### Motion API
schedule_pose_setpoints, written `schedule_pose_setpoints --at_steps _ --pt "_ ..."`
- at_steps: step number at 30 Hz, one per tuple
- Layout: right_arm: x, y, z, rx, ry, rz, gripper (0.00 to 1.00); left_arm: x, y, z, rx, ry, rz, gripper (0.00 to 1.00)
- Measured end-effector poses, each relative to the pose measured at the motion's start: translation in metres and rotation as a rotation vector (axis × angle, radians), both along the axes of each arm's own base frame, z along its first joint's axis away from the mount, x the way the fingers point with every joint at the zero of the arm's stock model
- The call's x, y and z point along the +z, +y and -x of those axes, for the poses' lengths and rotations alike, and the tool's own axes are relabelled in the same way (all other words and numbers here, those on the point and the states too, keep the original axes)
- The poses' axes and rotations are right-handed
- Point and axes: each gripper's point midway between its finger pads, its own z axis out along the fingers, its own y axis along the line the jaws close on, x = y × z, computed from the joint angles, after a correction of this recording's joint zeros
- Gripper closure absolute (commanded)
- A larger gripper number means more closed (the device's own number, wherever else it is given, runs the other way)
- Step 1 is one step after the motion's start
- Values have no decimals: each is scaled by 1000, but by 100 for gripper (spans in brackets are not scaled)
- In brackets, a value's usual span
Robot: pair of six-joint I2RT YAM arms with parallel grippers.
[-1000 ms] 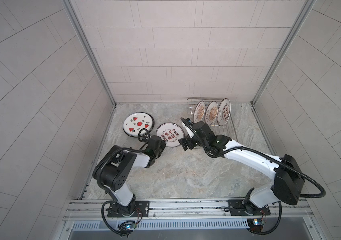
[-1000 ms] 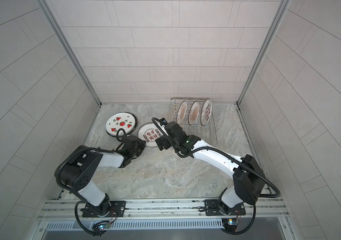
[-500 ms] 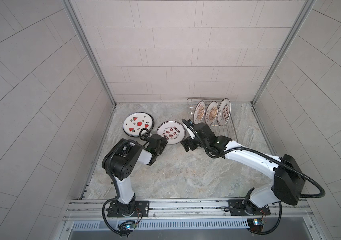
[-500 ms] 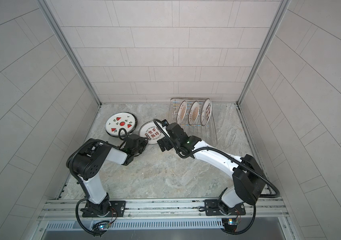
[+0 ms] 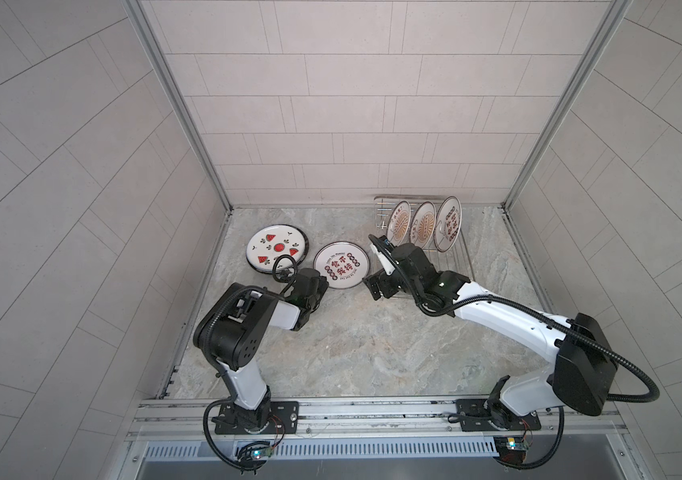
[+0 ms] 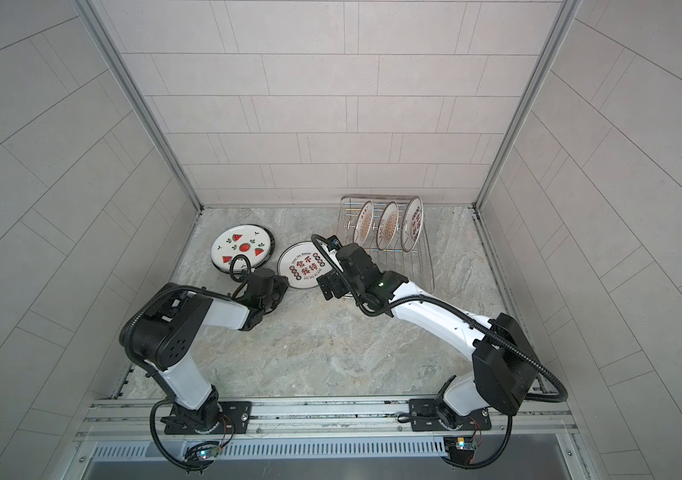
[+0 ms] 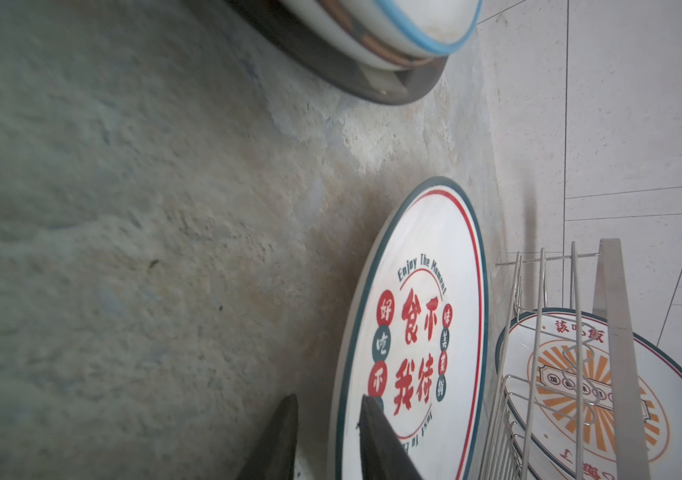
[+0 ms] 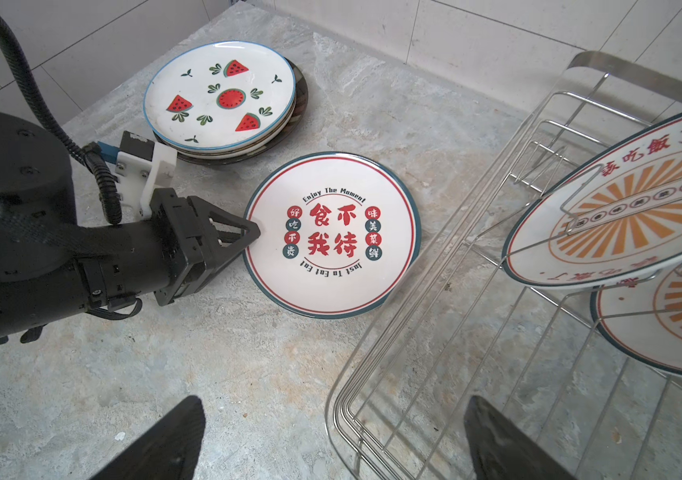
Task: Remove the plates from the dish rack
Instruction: 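Lower the red-text plate onto the table beside the stack with the left gripper, then open the left gripper and withdraw both grippers from the plate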
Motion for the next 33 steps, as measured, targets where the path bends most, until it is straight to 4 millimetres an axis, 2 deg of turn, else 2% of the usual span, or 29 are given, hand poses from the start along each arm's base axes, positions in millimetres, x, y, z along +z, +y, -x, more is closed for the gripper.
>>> schedule_pose_setpoints --at_steps 4,11,16,20,24,25,26,28,33 --pt "2 -1 0 -6 -6 0 1 6 4 -1 9 -17 -23 46" --pt "12 -17 1 -52 -32 -35 0 27 23 14 45 -36 -97 31" --pt "28 -40 -6 -149 -76 -83 0 47 33 23 50 -76 -138 17" --pt "46 -66 -14 -244 -109 -132 0 67 39 30 51 -119 -166 13" --pt "60 -93 -24 -335 -135 -169 0 98 41 36 39 -193 -195 9" --pt "62 -99 -26 -353 -138 -174 0 106 40 37 30 -217 -200 7" --pt "63 -105 -28 -371 -140 -178 0 116 37 39 10 -247 -215 0" --pt "63 -115 -32 -402 -139 -181 0 132 26 44 -50 -308 -258 0" --pt "60 -143 -41 -486 -123 -181 0 159 -25 65 -275 -438 -399 0"
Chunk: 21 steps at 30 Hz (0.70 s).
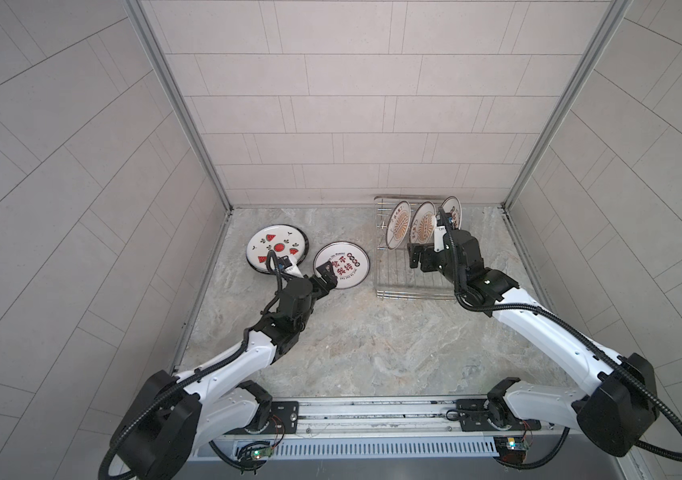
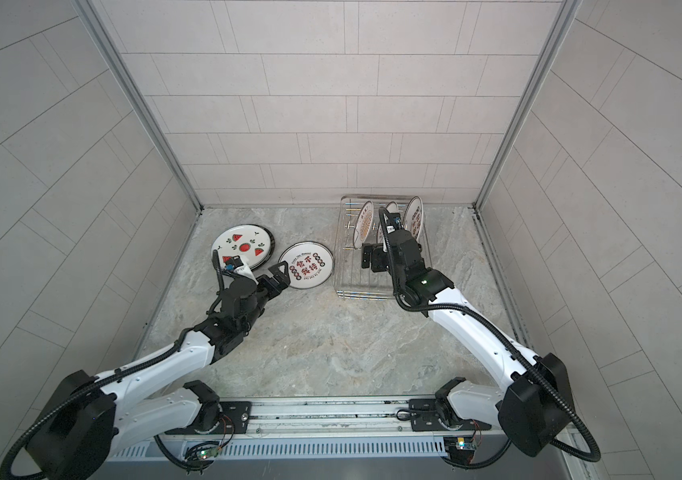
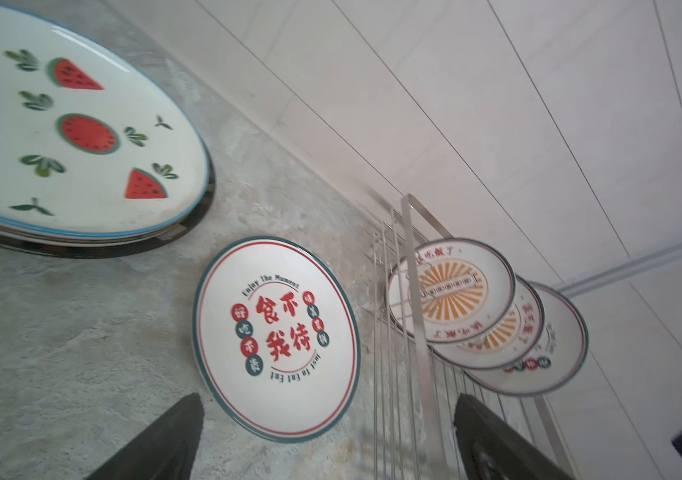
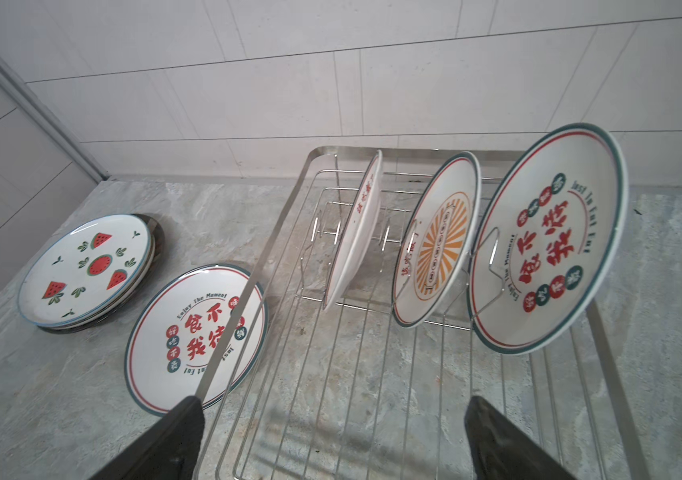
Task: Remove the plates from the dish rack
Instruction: 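Open the left gripper and withdraw both grippers from the plate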
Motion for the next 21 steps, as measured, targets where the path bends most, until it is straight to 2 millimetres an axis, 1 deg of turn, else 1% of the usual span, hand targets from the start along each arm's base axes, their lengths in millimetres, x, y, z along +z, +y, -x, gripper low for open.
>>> schedule_pose_setpoints --at_steps 6,9,12,17,21 --pt "3 -36 -11 -105 2 -16 0 23 -31 11 -144 -110 -135 0" --pt "13 -51 -21 -161 -15 -23 0 34 -46 15 -219 -167 -153 0" --pt "21 -62 -31 -215 -30 -18 0 41 -58 18 -274 -206 -163 0" --pt "25 -80 -49 -305 -28 18 1 54 -69 20 -326 -255 -165 0" --pt "19 -105 -67 -382 1 43 2 61 -78 22 -366 -285 -152 0"
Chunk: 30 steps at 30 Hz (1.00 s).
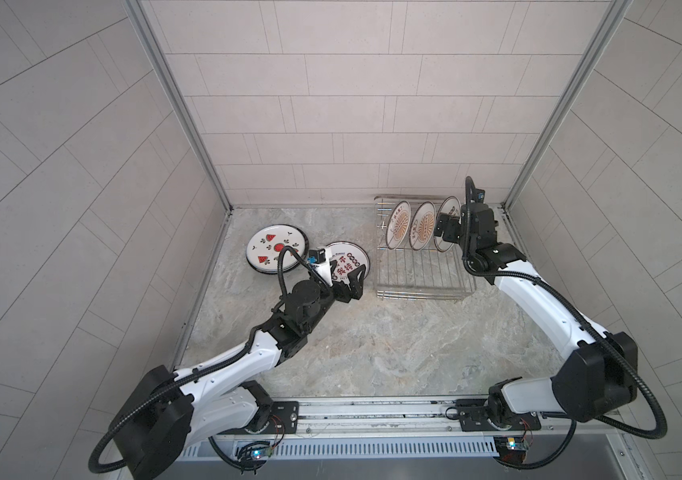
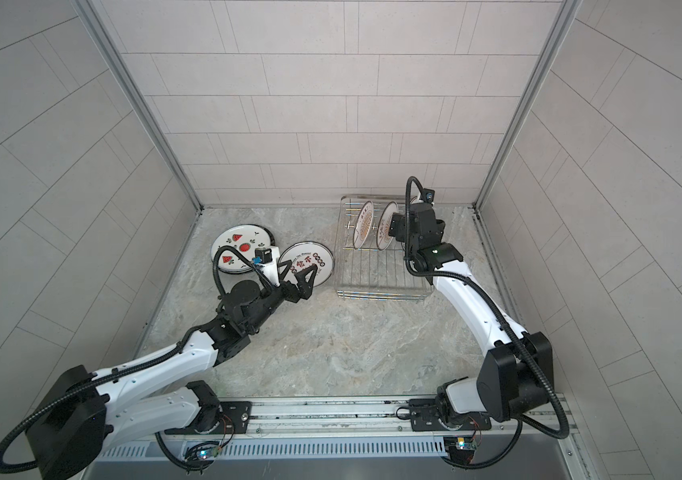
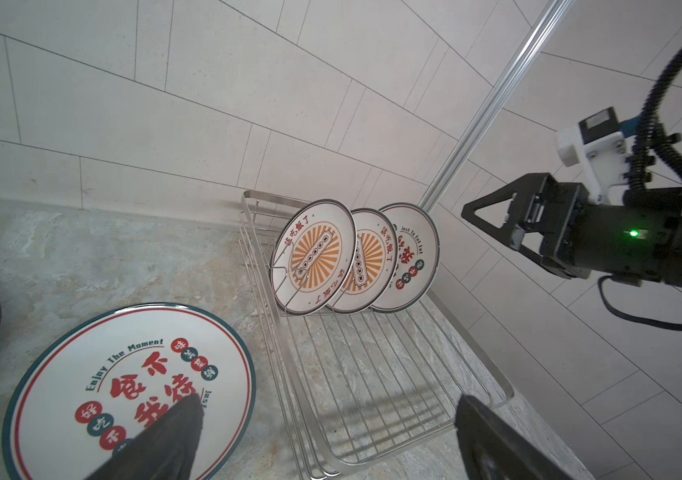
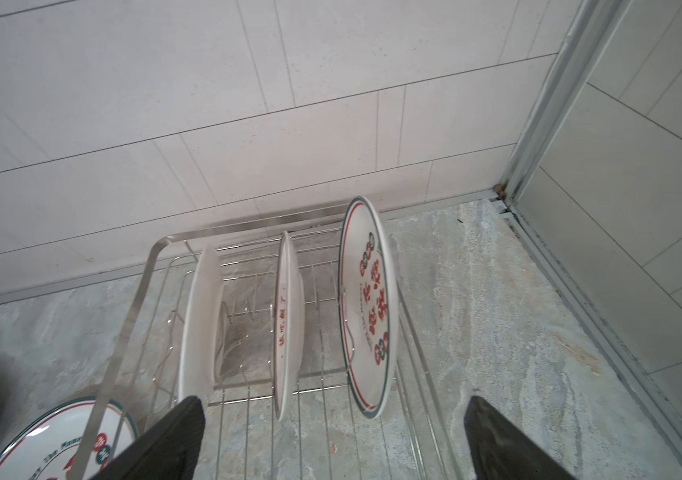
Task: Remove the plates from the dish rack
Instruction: 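Open the left gripper and withdraw both grippers from the plate, then move the right gripper down onto the second red-text plate in the rack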
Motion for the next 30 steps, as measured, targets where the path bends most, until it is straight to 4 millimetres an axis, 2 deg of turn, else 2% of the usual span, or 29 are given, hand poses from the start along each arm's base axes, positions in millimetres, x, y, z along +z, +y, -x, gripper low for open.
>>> schedule_pose_setpoints --at_steps 4,8,12,16,20,25,30 --pt "-11 -17 -18 -55 48 22 4 0 -5 -1 -19 -6 6 0" --pt "-27 -22 -29 -69 102 41 5 -11 -9 -5 -22 15 -6 0" --pt "-38 -27 -32 -94 149 76 6 -11 -6 -7 -1 15 -10 0" --pt "-39 -34 -32 -127 166 110 9 -7 -6 -6 -1 8 -3 0" --pt "-40 -37 -35 -134 175 134 18 -1 -10 -7 -17 1 11 0" --pt "-53 -37 -56 -141 209 169 40 -6 -15 -8 -32 19 16 0" --pt "-77 -42 -65 -175 266 211 47 -10 -17 -7 -45 31 17 0"
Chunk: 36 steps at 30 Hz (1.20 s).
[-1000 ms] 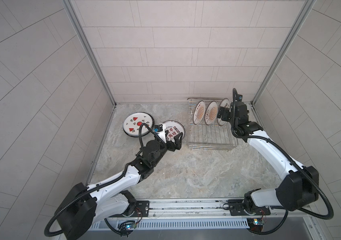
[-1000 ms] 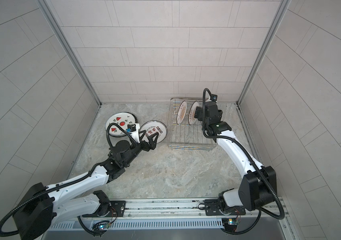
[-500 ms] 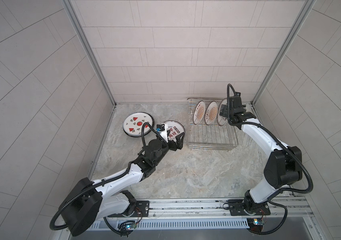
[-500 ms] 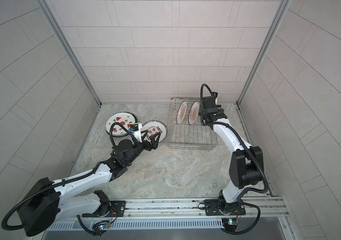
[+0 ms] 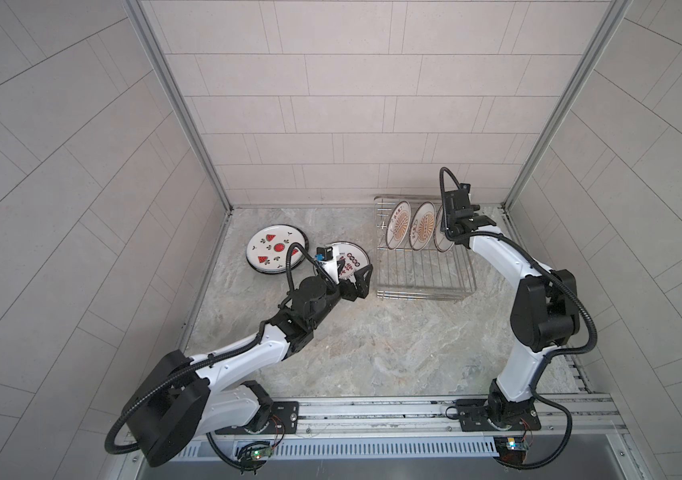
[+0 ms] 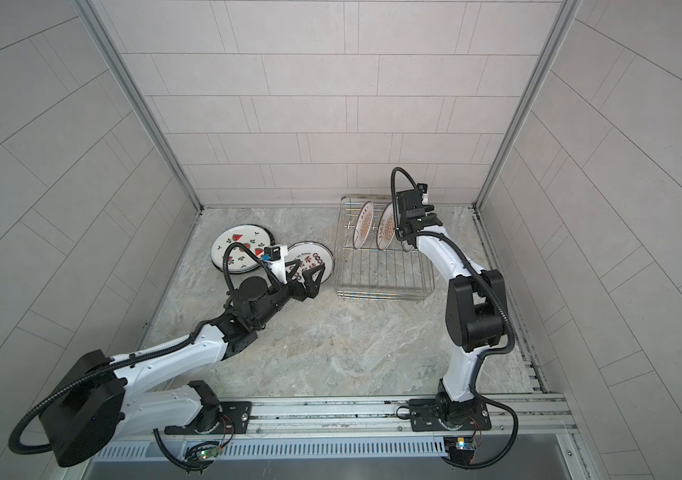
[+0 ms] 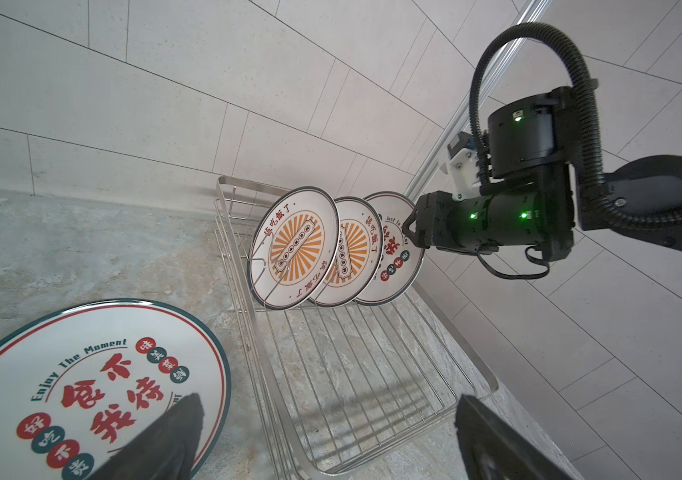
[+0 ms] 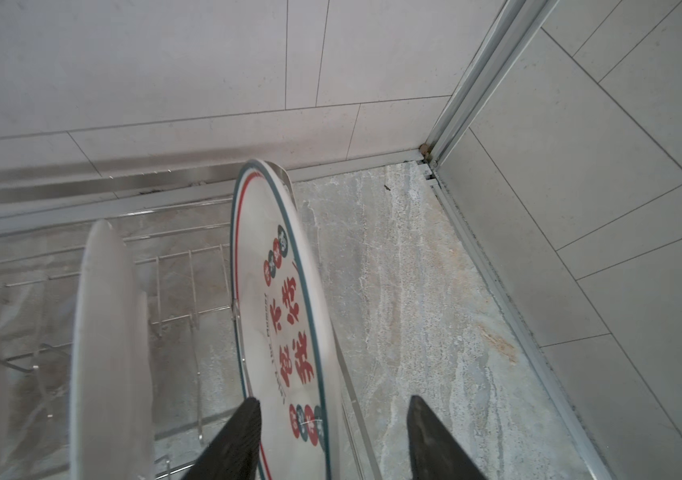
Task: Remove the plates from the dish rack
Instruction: 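Move the right gripper down onto the second red-text plate in the rack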
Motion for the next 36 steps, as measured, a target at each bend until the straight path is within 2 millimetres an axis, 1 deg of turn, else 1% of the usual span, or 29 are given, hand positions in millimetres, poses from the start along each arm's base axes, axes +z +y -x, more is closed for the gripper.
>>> schedule_pose_setpoints --at_steps 1,4,7,11,18,22,23,29,33,36 --pt "-4 -2 0 -8 9 9 49 0 0 0 -1 0 0 0" --pt "-11 -5 0 -24 30 27 58 0 0 0 -1 0 0 0" --pt "-9 -5 -2 -33 26 40 67 0 0 0 -2 1 0 0" --pt "-2 -6 -4 -51 13 62 75 3 0 0 -2 -10 10 0" --pt "-4 1 -3 -65 27 131 83 5 0 0 2 -18 10 0" --pt "-2 2 -1 -69 32 160 87 2 4 1 14 -19 3 0" --pt "-1 2 -1 -71 31 164 90 1 6 2 17 -19 2 0" --pt "3 10 0 -66 21 189 94 -1 10 5 24 -16 1 0" --pt "7 13 7 -74 17 222 95 -3 11 6 27 -19 6 0" --pt "18 16 16 -71 3 250 96 -4 12 6 27 -15 6 0"
